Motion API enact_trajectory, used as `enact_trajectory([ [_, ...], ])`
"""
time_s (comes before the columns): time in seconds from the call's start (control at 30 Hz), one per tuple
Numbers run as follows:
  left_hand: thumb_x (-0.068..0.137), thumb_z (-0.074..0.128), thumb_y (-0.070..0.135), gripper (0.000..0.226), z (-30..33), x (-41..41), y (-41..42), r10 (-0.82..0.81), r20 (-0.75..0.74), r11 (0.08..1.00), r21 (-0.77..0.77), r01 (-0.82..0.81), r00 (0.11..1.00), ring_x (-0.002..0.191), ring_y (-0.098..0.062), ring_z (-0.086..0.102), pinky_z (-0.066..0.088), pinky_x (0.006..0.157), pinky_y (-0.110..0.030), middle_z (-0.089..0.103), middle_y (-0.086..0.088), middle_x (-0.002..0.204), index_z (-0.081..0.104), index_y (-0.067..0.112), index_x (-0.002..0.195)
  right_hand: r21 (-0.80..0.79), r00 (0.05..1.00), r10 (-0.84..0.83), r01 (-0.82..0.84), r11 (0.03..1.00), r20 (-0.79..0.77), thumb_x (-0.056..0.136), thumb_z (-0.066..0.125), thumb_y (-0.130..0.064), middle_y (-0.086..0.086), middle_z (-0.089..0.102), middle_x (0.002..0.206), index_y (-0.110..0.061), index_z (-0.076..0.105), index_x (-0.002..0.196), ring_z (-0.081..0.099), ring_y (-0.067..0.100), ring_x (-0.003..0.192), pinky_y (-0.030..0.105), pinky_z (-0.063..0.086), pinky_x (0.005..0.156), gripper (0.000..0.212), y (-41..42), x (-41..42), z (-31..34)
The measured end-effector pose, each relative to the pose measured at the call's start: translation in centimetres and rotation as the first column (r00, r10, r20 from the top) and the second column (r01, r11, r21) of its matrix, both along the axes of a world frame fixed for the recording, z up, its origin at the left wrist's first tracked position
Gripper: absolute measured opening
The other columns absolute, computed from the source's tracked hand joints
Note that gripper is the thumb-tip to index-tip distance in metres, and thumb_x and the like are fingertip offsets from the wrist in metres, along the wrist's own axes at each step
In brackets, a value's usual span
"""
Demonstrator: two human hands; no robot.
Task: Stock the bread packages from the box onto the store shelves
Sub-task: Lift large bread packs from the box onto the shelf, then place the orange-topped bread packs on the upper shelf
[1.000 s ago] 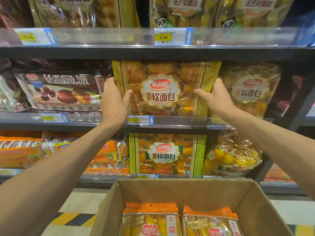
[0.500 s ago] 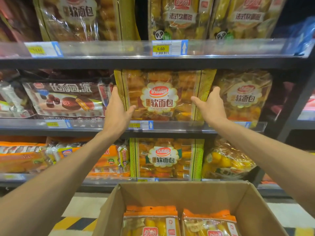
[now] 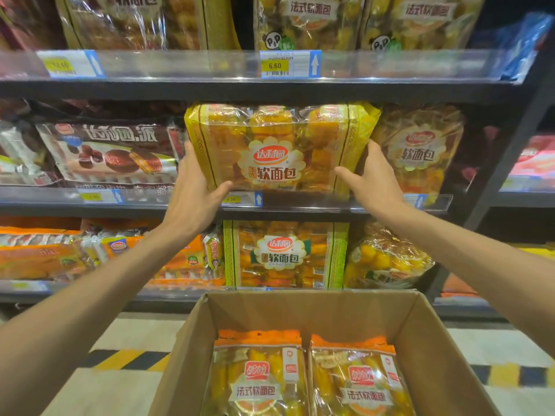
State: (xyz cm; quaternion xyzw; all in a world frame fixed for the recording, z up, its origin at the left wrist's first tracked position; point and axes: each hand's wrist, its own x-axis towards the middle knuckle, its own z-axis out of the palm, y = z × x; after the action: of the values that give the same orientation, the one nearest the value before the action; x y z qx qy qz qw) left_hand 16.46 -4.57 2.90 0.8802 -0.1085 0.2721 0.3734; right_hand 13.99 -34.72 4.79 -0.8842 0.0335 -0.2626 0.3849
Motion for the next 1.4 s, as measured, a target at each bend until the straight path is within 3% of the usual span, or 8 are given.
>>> enact_trajectory([
  [0.27,0.095,0.065,0.039,0.086,-3.4,-6.3,0.3,-0.007,-0.048,0.973,0.232,0.018,0.999,0.149,-0.02,0.029,0.032,0.12,-0.042,0.026,-0.002,0.164,0.013,0.017,0.161,-0.042,0.998,0.014,-0.016,0.999,-0.06,0.098,0.067,-0.039,0.008,0.032,0.165,-0.012,0.016,0.163,0.038,0.024,0.149,0.046,0.039,0.119,0.088,-0.5,-3.4,-2.1],
  [0.43,0.094,0.064,0.042,0.074,-8.9,-11.1,-0.1,-0.216,-0.076,0.732,0.647,0.213,0.973,0.146,-0.027,0.037,0.041,0.114,-0.046,0.033,-0.007,0.162,0.032,0.02,0.157,-0.288,0.98,0.133,-0.172,0.942,-0.15,0.096,0.069,-0.04,0.008,0.039,0.159,-0.014,0.026,0.16,0.04,0.02,0.145,0.037,0.036,0.119,0.082,-0.8,-8.6,-7.4],
  [0.6,0.099,0.046,0.052,0.068,-13.6,-15.5,-1.1,-0.215,-0.339,0.613,0.683,0.397,0.916,0.145,-0.022,0.036,0.045,0.109,-0.04,0.031,-0.001,0.162,0.023,0.028,0.159,-0.461,0.924,0.209,-0.344,0.818,-0.319,0.094,0.066,-0.048,-0.006,0.04,0.156,-0.027,0.027,0.159,0.042,0.011,0.142,0.032,0.041,0.116,0.078,-0.9,-13.3,-13.2],
  [0.77,0.101,0.043,0.053,0.085,-17.1,-17.6,-2.5,0.168,-0.605,0.585,0.697,0.415,0.778,0.143,-0.03,0.036,0.046,0.105,-0.04,0.028,-0.008,0.16,-0.003,0.014,0.161,-0.495,0.83,0.125,-0.437,0.751,-0.544,0.099,0.055,-0.055,-0.005,0.041,0.155,-0.026,0.025,0.161,0.046,0.016,0.137,0.033,0.046,0.109,0.075,-0.9,-16.3,-17.7],
  [0.93,0.098,0.045,0.058,0.094,-19.1,-17.5,-2.7,0.406,-0.68,0.549,0.716,0.432,0.611,0.137,-0.032,0.043,0.044,0.107,-0.041,0.039,-0.017,0.154,0.0,0.003,0.159,-0.481,0.681,-0.085,-0.418,0.771,-0.728,0.098,0.048,-0.065,0.003,0.038,0.155,-0.023,0.014,0.164,0.044,0.025,0.14,0.039,0.046,0.108,0.085,-1.1,-17.0,-20.6],
  [1.1,0.096,0.047,0.061,0.091,-19.2,-16.2,-3.3,0.388,-0.803,0.695,0.578,0.428,0.453,0.135,-0.032,0.047,0.043,0.106,-0.042,0.043,-0.013,0.151,0.011,0.003,0.157,-0.435,0.586,-0.143,-0.394,0.81,-0.797,0.092,0.042,-0.076,0.007,0.026,0.165,-0.024,0.008,0.165,0.041,0.03,0.146,0.046,0.047,0.108,0.095,-2.1,-17.6,-22.7],
  [1.23,0.095,0.054,0.056,0.089,-20.1,-16.1,-3.9,0.312,-0.88,0.834,0.434,0.34,0.358,0.141,-0.035,0.04,0.039,0.113,-0.044,0.019,-0.018,0.162,0.01,0.012,0.157,-0.376,0.555,-0.121,-0.373,0.848,-0.823,0.093,0.04,-0.076,0.01,0.027,0.165,-0.025,0.008,0.164,0.048,0.034,0.14,0.048,0.048,0.106,0.094,-3.0,-18.1,-23.3],
  [1.4,0.092,0.067,0.036,0.088,-21.0,-15.7,-3.5,0.226,-0.895,0.95,0.291,0.117,0.385,0.138,-0.037,0.04,0.041,0.11,-0.048,0.019,-0.016,0.155,0.009,0.016,0.154,-0.269,0.469,-0.097,-0.316,0.91,-0.878,0.095,0.046,-0.07,0.013,0.024,0.165,-0.025,-0.001,0.164,0.055,0.037,0.135,0.047,0.047,0.105,0.094,-4.0,-18.7,-23.6],
])
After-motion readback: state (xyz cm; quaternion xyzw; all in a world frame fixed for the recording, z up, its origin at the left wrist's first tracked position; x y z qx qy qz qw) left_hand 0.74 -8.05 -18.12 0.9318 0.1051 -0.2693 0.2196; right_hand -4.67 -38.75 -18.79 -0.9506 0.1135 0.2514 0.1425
